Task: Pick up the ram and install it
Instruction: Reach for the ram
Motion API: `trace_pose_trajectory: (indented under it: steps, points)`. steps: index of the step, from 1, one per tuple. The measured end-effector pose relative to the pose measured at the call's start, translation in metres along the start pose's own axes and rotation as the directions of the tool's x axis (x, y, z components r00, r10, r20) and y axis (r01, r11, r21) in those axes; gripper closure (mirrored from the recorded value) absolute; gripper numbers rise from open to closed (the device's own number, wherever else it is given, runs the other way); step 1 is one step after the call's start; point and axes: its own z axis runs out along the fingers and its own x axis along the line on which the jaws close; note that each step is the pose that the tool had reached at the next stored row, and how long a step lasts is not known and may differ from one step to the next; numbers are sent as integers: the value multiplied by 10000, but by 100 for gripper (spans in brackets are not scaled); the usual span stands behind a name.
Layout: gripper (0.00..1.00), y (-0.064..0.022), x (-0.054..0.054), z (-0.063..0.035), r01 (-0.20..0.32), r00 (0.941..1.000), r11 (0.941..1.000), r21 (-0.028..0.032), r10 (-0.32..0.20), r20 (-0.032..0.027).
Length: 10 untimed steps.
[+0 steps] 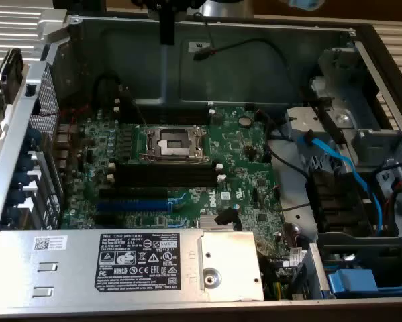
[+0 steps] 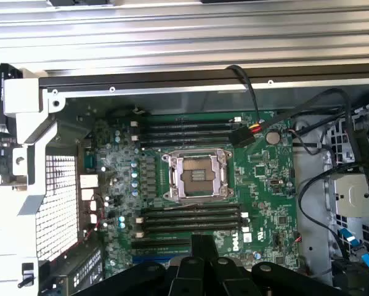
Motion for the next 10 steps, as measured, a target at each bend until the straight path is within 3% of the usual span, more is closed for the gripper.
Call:
trace_pose_trajectory:
  steps: [10]
  points:
    - [90, 0, 0, 0, 0, 10000, 10000, 0, 0, 0]
